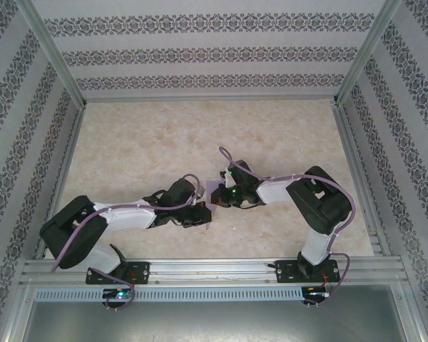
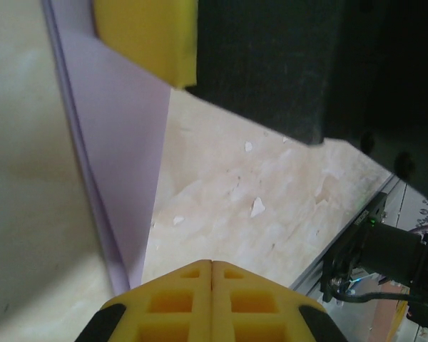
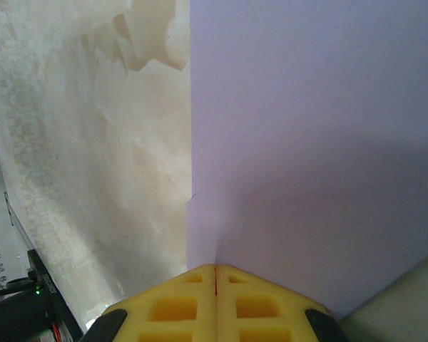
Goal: Fold a paper plane with a square sheet of paper (fold left side to right side)
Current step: Fold the wing for the fifth time at the center of the table.
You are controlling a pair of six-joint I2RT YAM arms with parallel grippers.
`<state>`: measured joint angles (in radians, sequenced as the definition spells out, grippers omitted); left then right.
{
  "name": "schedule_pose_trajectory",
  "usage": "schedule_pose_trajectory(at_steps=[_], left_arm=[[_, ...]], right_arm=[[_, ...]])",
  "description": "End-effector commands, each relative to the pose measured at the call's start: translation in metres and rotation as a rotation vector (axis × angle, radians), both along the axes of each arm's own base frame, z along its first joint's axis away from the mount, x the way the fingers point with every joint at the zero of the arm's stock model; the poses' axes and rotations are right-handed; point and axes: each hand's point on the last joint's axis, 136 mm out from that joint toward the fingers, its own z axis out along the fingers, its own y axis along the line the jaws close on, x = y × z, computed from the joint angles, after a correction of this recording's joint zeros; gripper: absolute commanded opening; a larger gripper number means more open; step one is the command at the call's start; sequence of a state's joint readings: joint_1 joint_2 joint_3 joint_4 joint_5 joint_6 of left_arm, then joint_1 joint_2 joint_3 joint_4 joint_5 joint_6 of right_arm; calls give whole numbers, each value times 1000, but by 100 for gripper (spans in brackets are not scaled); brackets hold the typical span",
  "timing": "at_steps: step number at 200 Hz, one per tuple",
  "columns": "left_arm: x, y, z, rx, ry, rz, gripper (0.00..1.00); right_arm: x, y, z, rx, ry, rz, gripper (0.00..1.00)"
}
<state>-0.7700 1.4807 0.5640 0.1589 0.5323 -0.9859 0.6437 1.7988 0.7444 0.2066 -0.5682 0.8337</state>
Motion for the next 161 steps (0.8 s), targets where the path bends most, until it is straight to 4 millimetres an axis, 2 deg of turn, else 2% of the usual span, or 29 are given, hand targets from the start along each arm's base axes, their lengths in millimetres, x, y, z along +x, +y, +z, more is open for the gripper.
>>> schedule_pose_trajectory(at_steps=[1,77,161], left_arm=[[14,-12,5,-37,-37,-20,4],[20,-15,-17,8,-17,-25,4],[-2,1,-38,59,43,-55,4]], right_arm=[[-29,-49,-71,-278,123,-38,0],[-30,-48,-71,-279,124,-36,0],[-32,-53,-73,-305,127,-30,0]])
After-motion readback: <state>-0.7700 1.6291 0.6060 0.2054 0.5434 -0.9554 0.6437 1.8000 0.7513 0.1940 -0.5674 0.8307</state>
